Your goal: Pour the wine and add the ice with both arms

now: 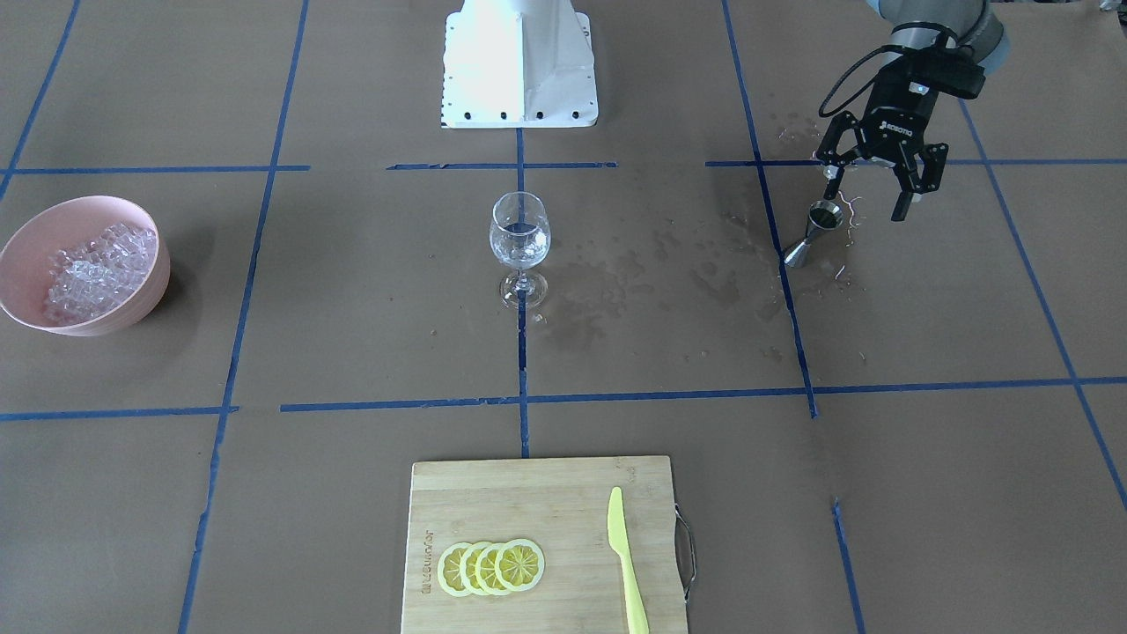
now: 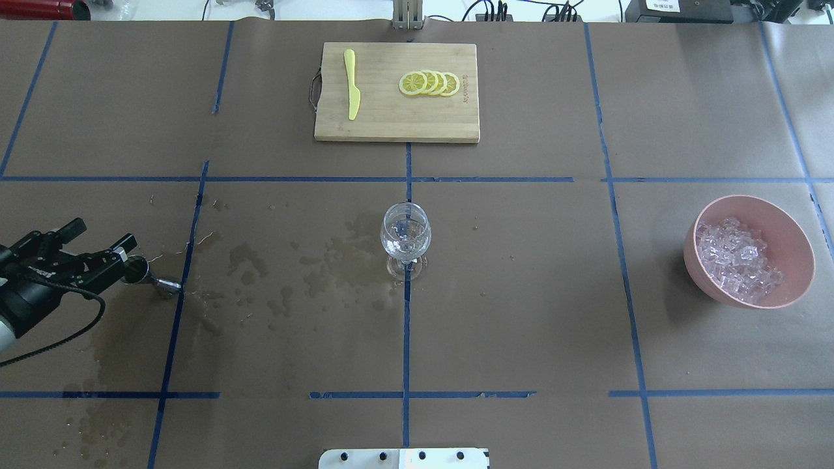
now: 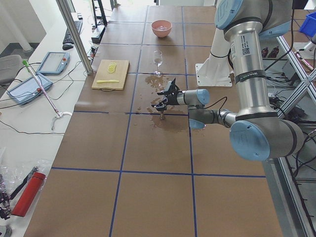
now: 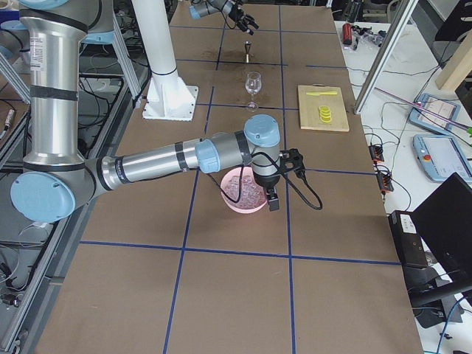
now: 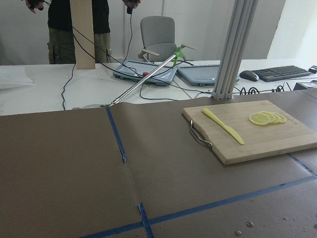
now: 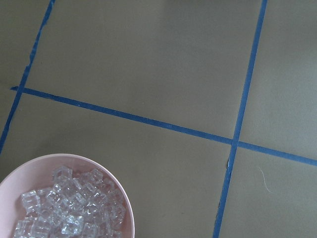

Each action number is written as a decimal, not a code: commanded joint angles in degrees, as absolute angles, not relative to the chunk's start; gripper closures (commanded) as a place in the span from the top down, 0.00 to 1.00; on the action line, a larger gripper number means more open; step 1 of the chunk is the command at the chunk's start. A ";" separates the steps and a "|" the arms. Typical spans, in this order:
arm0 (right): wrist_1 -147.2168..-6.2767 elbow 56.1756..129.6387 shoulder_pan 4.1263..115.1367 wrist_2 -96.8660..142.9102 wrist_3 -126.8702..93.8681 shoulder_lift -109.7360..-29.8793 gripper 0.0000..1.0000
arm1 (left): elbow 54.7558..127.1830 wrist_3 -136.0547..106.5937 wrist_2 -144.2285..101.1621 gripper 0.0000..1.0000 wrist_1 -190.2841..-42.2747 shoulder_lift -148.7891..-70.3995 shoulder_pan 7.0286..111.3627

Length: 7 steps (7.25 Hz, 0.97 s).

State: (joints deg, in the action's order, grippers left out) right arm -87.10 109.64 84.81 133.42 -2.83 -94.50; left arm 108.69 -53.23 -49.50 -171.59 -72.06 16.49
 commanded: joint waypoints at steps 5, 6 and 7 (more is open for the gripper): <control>-87.19 109.60 84.81 133.42 -2.81 -94.57 1.00 | 98.97 -56.42 -34.19 1.00 -171.91 -78.48 6.24; -87.10 109.69 84.81 133.42 -2.90 -94.57 1.00 | 98.18 -56.43 -34.10 1.00 -172.09 -78.49 6.24; -87.19 109.69 84.81 133.42 -2.81 -94.57 1.00 | 97.39 -56.51 -33.75 1.00 -172.18 -78.57 6.15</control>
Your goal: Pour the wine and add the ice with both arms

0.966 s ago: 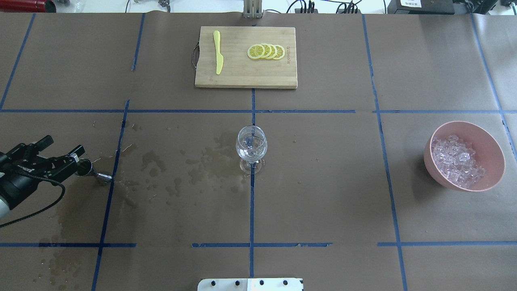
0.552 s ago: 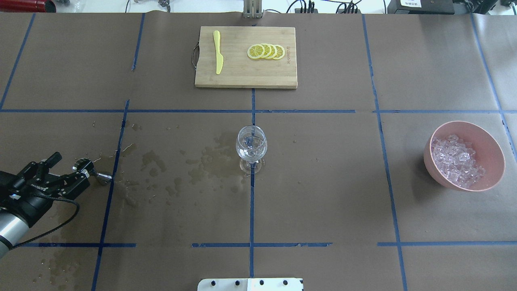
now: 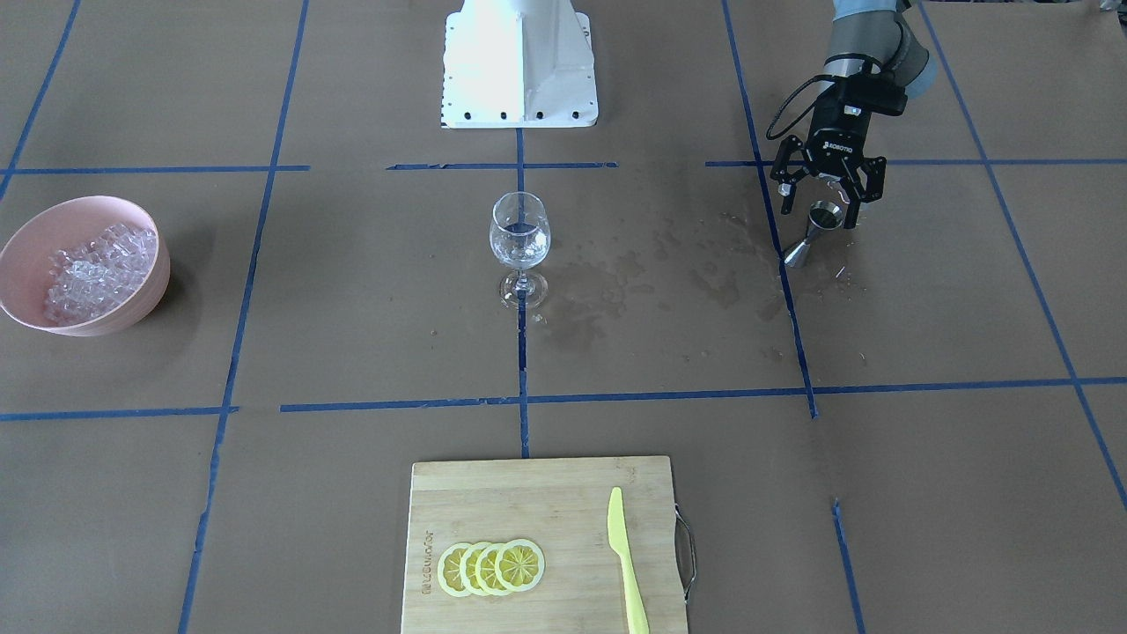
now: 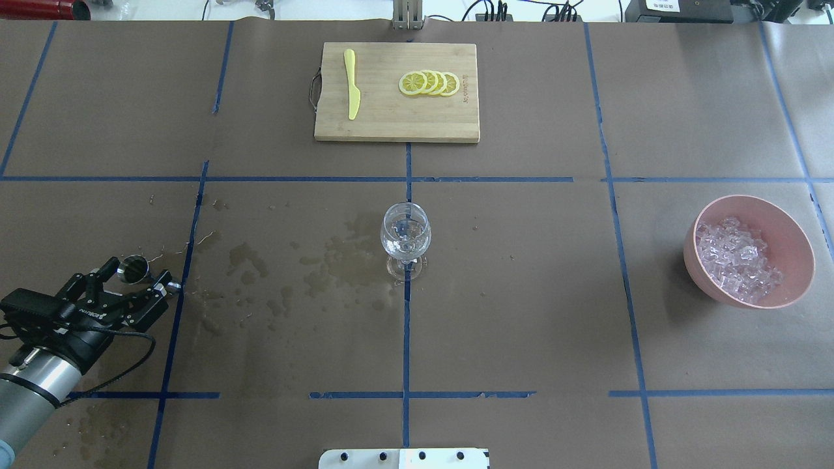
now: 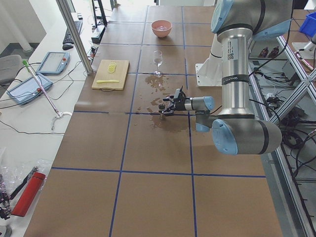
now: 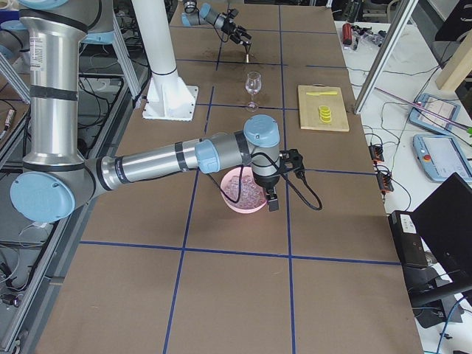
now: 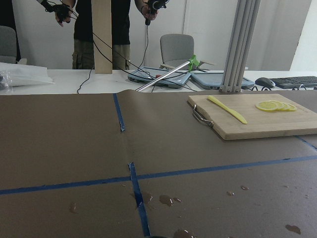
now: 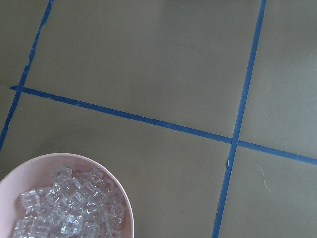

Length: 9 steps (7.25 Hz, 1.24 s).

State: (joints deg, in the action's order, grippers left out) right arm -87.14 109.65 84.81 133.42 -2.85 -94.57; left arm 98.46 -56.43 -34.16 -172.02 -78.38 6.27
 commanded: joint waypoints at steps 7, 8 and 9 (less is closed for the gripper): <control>-87.10 110.04 84.81 133.42 -2.90 -94.57 1.00 | 90.71 -58.80 -33.49 0.91 -172.27 -81.30 6.15; -87.10 110.04 84.81 133.33 -2.90 -94.57 1.00 | 90.36 -58.80 -33.49 0.71 -172.27 -81.30 6.15; -87.19 110.04 84.81 133.42 -2.90 -94.48 1.00 | 90.26 -58.80 -33.49 0.54 -172.27 -81.30 6.15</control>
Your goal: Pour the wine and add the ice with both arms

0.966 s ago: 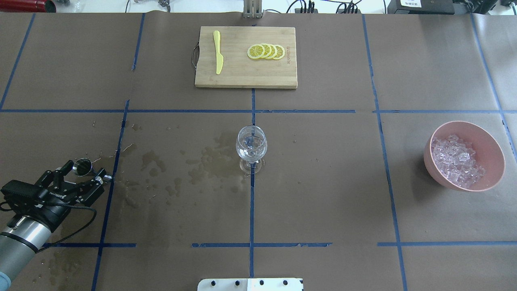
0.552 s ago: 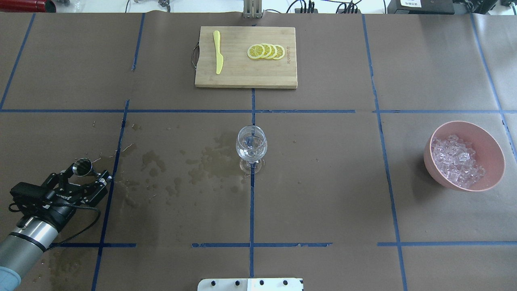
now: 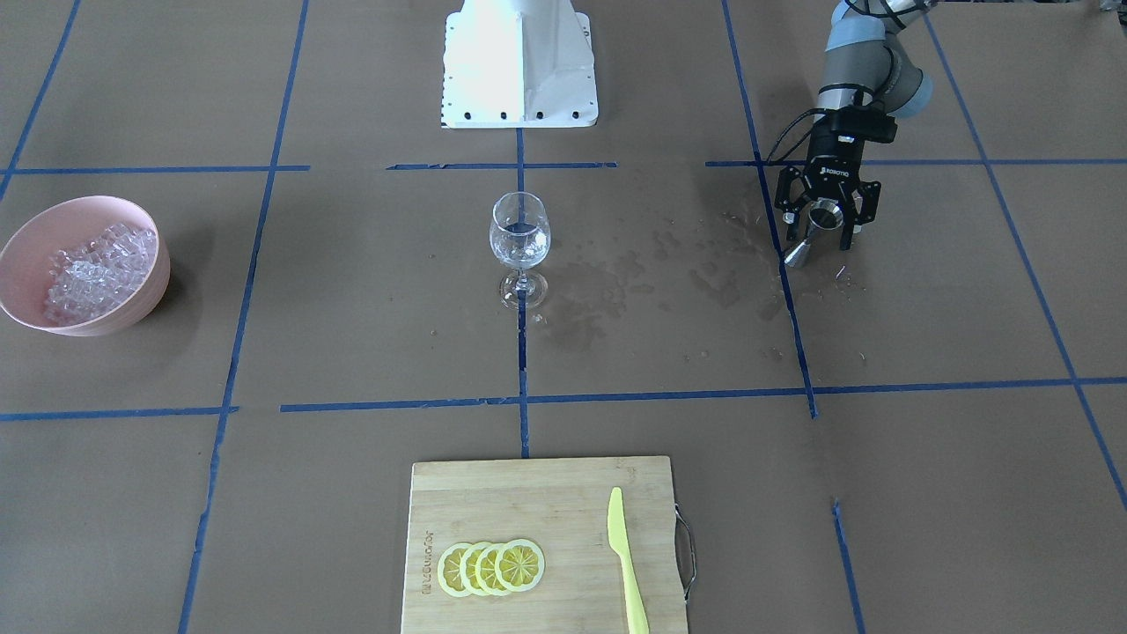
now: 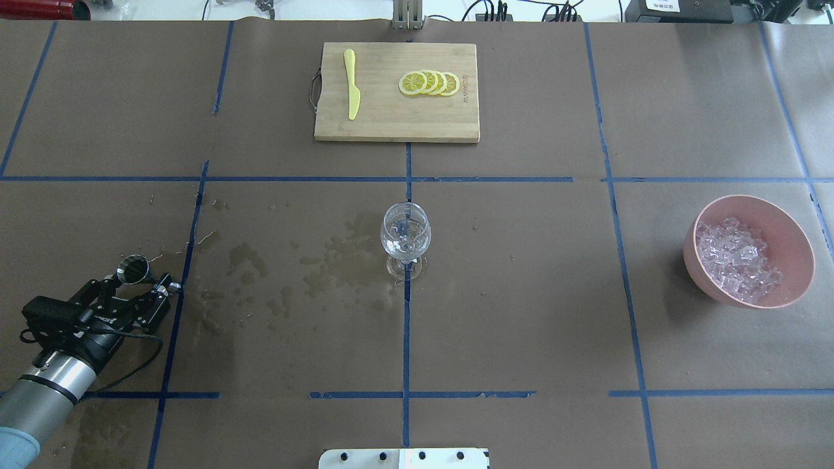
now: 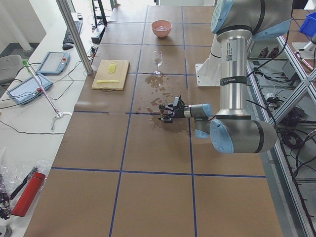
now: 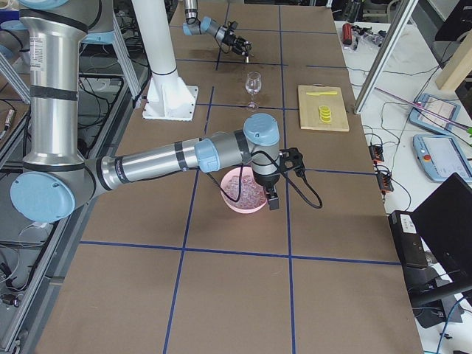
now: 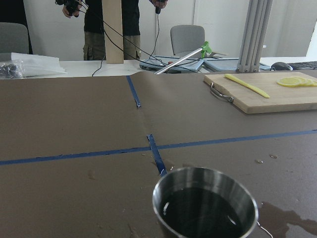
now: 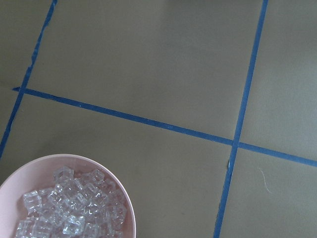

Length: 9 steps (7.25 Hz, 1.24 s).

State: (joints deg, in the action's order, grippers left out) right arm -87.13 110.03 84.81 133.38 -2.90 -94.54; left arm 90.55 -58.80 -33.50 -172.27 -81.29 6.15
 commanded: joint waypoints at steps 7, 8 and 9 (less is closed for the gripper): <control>-87.19 109.95 84.81 133.42 -2.90 -94.57 1.00 | 90.35 -58.80 -33.49 0.54 -172.27 -81.82 5.72; -87.19 109.95 84.81 133.42 -2.90 -94.57 1.00 | 90.35 -58.80 -33.49 0.54 -172.27 -81.91 5.45; -87.19 109.95 84.81 133.42 -2.90 -94.57 1.00 | 90.35 -58.80 -33.49 0.54 -172.27 -81.91 5.36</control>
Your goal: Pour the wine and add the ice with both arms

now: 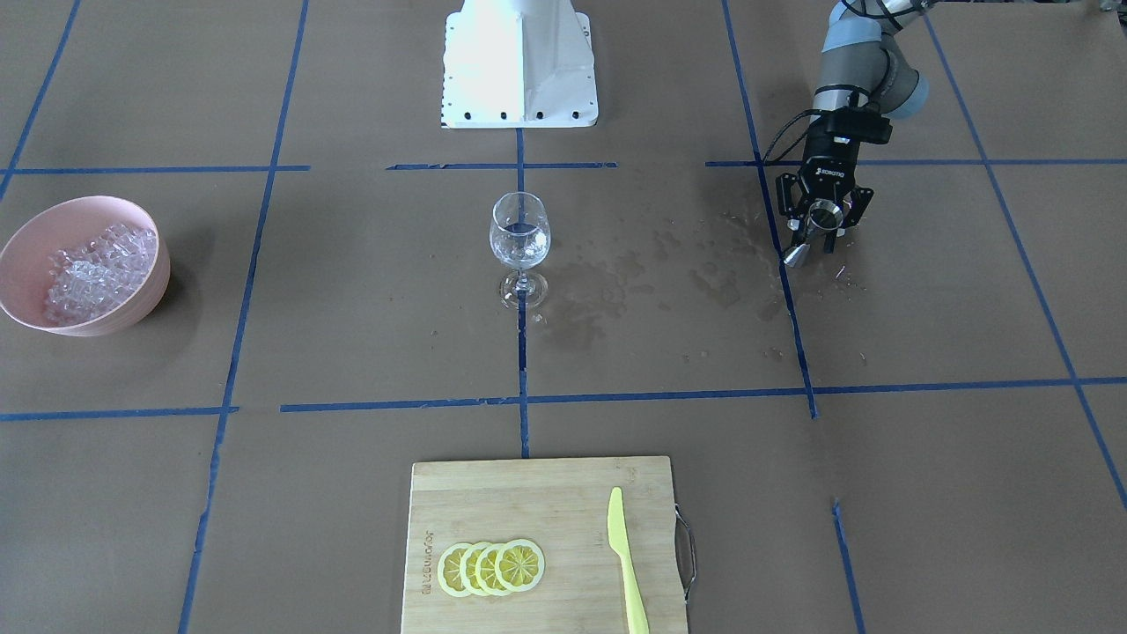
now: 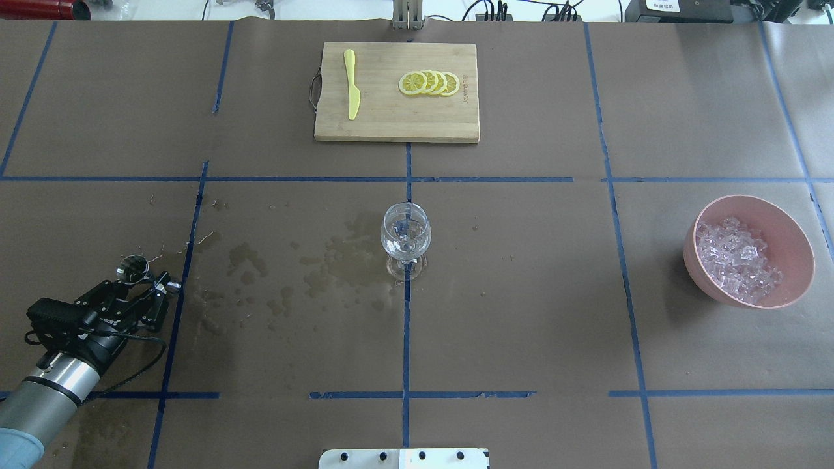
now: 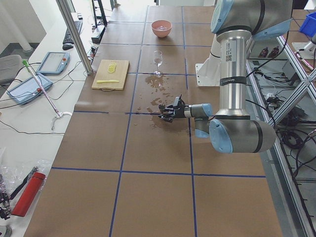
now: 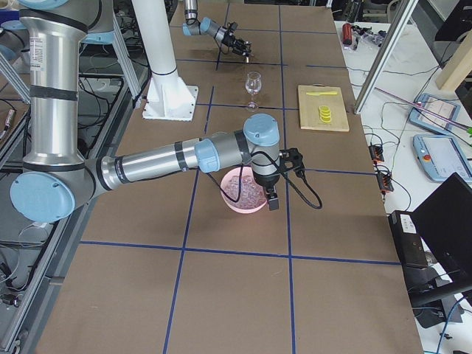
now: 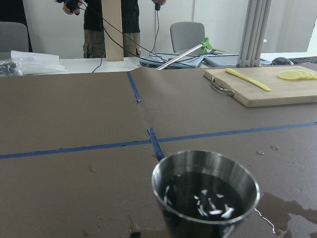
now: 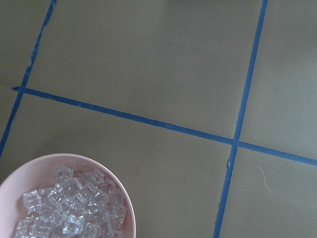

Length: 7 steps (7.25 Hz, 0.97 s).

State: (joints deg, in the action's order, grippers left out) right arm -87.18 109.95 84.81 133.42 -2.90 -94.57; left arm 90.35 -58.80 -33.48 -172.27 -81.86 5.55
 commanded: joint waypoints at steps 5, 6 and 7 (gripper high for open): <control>-87.19 109.95 84.81 133.33 -2.90 -94.57 1.00 | 90.53 -58.89 -33.49 0.31 -172.35 -82.09 5.36; -87.19 109.95 84.81 133.42 -2.81 -94.57 1.00 | 90.61 -58.89 -33.40 0.27 -172.44 -82.00 5.36; -87.19 109.95 84.81 133.42 -2.81 -94.57 1.00 | 90.70 -58.89 -33.22 0.20 -172.44 -82.00 5.36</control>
State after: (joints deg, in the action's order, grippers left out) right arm -87.19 109.95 84.81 133.40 -2.84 -94.57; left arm 90.61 -58.89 -33.38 -172.41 -82.04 5.36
